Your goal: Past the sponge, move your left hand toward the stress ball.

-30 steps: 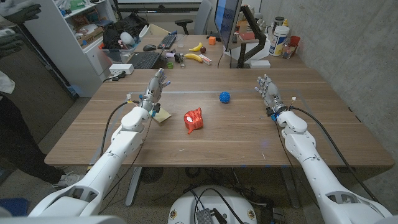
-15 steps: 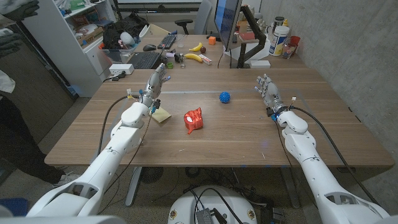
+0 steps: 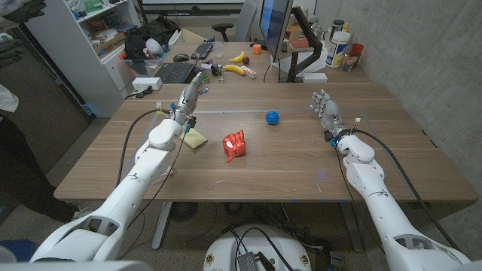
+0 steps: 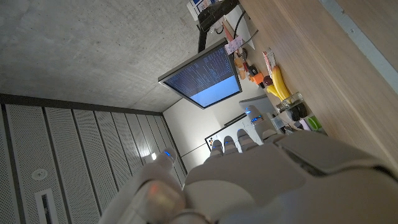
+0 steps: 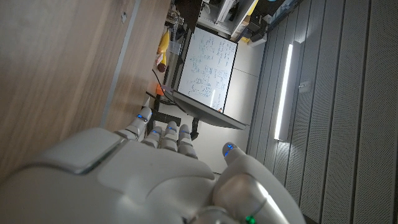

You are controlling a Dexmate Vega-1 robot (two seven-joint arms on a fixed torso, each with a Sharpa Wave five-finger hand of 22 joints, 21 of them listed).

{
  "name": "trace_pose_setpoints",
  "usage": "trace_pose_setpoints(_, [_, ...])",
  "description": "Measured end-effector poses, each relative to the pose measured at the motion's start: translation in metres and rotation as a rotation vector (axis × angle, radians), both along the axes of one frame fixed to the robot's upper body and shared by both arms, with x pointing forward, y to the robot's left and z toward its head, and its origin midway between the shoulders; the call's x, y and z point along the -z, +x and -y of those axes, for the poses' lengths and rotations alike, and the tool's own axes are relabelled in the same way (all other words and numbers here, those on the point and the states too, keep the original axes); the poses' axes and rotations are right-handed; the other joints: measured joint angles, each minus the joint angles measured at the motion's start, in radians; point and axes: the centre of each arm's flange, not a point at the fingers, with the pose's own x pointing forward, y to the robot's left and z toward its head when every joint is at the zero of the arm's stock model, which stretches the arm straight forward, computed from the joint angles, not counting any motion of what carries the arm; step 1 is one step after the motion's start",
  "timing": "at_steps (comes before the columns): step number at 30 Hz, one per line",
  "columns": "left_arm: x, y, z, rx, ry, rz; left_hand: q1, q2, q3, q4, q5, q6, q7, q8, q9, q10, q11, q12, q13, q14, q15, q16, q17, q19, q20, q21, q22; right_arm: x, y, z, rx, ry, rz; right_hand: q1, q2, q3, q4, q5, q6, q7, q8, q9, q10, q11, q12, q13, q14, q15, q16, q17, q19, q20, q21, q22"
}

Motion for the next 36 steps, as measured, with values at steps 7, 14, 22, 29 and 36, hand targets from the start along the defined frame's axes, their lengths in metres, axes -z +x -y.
trace_pose_setpoints(7, [-0.006,-0.002,0.003,-0.012,0.023,0.013,0.0,0.0,0.0,0.0,0.0,0.0,0.0,0.001,0.0,0.0,0.0,0.0,0.0,0.0,0.0,0.0,0.0,0.0,0.0,0.0,0.0,-0.001,-0.002,0.0,-0.003,-0.005,0.009,0.0,0.0,0.0,0.0,0.0,0.0,0.0,0.0,0.0,0.004,-0.004,0.0,0.0,0.0,0.0,0.0,0.0,0.0,0.0,0.0,0.0])
trace_pose_setpoints(14, [-0.012,-0.003,0.005,-0.023,0.045,0.026,0.0,0.0,0.0,0.0,0.0,0.0,0.0,0.004,0.0,0.0,0.0,0.0,0.0,0.0,0.0,0.0,0.0,0.0,0.0,0.0,0.0,-0.001,-0.003,0.001,-0.005,-0.009,0.013,0.0,0.0,0.0,0.0,0.0,0.0,0.0,0.0,0.0,0.004,-0.004,0.0,0.0,0.0,0.0,0.0,0.0,0.0,0.0,0.0,0.0])
trace_pose_setpoints(22, [-0.019,-0.005,0.008,-0.037,0.07,0.039,0.001,0.001,0.0,0.0,0.0,0.0,0.0,0.004,0.0,0.0,0.0,0.0,0.0,0.0,0.0,0.006,0.0,0.0,0.0,0.0,0.0,-0.001,-0.005,0.001,-0.008,-0.013,0.019,0.0,0.0,0.0,0.0,0.0,0.0,0.0,0.0,0.0,0.004,-0.004,0.0,0.0,0.0,0.0,0.0,0.0,0.0,0.0,-0.004,0.0])
trace_pose_setpoints(29, [-0.024,-0.006,0.009,-0.049,0.093,0.05,0.005,0.005,0.0,0.0,0.0,0.0,0.0,0.004,0.0,0.0,0.0,0.0,0.0,0.0,0.0,0.007,0.0,0.0,0.0,0.0,-0.002,-0.001,-0.007,0.001,-0.01,-0.016,0.026,0.0,0.0,0.0,0.0,0.0,0.0,0.0,0.0,0.0,0.004,-0.004,0.0,0.0,0.0,0.0,0.0,0.0,0.0,0.0,-0.004,0.0])
trace_pose_setpoints(36, [-0.031,-0.007,0.01,-0.065,0.119,0.062,0.005,0.005,0.0,0.0,0.0,0.0,0.0,0.004,0.0,0.0,0.0,0.0,0.0,0.0,0.0,0.007,-0.003,0.0,0.0,0.0,-0.002,-0.001,-0.009,0.0,-0.013,-0.02,0.035,0.0,0.0,0.0,0.0,-0.004,0.0,0.0,0.0,0.0,0.004,-0.004,0.0,0.0,0.0,0.0,0.0,0.0,0.0,0.0,-0.008,0.0])
